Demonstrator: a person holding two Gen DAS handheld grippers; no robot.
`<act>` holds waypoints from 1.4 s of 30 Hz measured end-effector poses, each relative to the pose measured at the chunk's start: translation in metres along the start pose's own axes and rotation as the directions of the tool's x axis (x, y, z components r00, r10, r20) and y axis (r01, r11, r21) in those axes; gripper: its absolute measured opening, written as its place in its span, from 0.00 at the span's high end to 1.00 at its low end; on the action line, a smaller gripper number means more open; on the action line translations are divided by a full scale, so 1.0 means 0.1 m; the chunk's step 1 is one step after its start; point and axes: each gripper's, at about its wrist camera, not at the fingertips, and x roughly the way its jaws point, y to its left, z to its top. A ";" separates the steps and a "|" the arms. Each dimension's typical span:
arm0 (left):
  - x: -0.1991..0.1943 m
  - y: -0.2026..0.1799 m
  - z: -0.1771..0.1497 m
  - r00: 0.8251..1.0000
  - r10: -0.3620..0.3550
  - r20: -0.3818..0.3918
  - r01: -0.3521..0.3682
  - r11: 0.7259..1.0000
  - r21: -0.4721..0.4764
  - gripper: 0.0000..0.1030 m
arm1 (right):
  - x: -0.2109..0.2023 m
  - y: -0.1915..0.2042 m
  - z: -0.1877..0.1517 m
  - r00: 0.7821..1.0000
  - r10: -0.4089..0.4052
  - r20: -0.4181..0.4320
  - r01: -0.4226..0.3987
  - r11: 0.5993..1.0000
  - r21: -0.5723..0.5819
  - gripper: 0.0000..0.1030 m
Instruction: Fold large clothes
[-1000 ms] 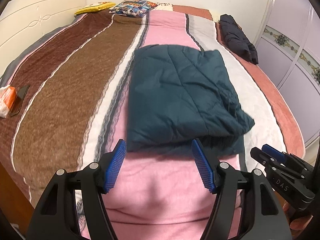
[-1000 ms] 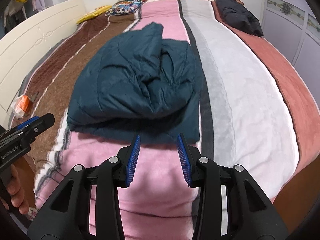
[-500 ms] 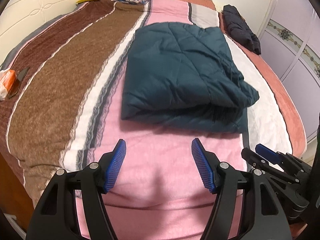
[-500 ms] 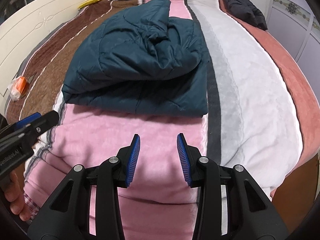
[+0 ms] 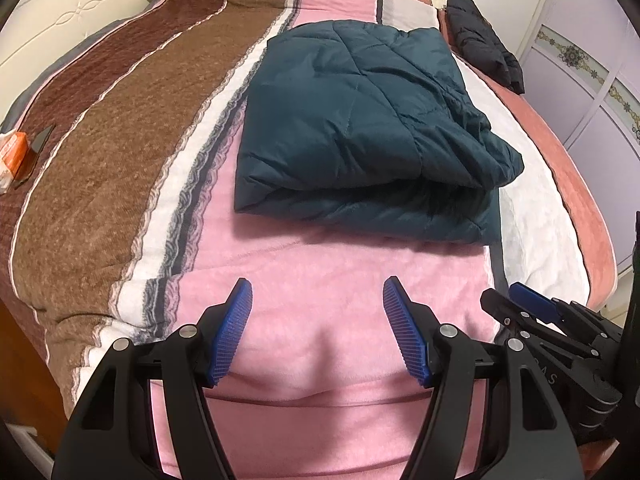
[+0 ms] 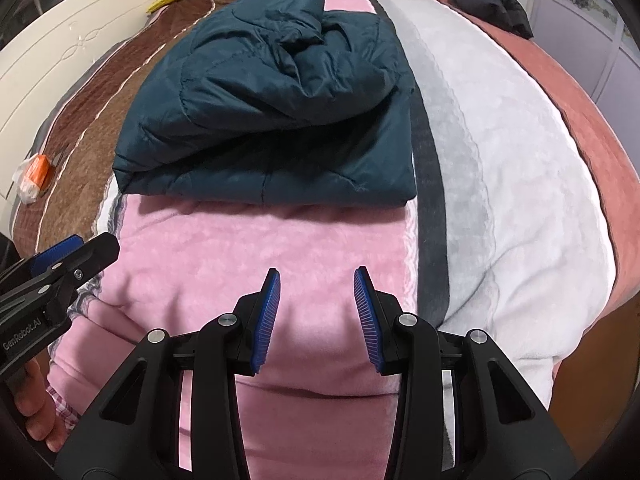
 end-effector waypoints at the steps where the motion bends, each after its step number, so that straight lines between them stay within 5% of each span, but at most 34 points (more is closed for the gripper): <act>1: 0.00 0.00 0.00 1.000 0.000 -0.003 0.000 1.000 0.000 0.37 | 0.00 -0.01 -0.01 1.000 0.000 -0.002 0.000 1.000 0.001 0.62; 42: 0.00 0.03 -0.03 1.000 0.015 -0.015 -0.015 1.000 -0.013 0.37 | 0.02 0.04 -0.04 1.000 -0.003 -0.013 0.002 1.000 -0.011 0.62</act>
